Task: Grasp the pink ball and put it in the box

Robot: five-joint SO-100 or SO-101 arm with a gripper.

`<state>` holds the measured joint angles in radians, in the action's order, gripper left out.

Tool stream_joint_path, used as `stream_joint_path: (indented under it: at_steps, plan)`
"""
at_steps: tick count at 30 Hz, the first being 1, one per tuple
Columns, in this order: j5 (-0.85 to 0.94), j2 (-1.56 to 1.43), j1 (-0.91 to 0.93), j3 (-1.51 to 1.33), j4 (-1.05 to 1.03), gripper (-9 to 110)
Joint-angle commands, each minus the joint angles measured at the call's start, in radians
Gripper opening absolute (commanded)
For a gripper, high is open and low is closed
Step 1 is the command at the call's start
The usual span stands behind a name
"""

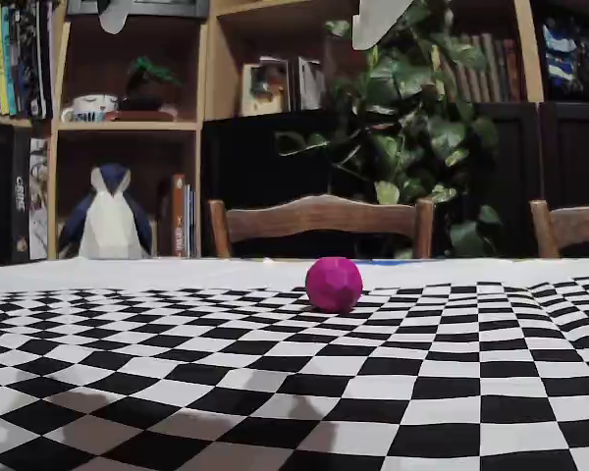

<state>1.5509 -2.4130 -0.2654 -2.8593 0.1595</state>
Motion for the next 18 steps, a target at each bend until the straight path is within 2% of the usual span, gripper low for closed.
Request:
stream_joint_path:
  at_steps: [1,18]
  plan:
    - [-0.009,0.048,0.003,0.064,0.028,42]
    - [-0.023,0.302,0.005,0.204,0.106,42]
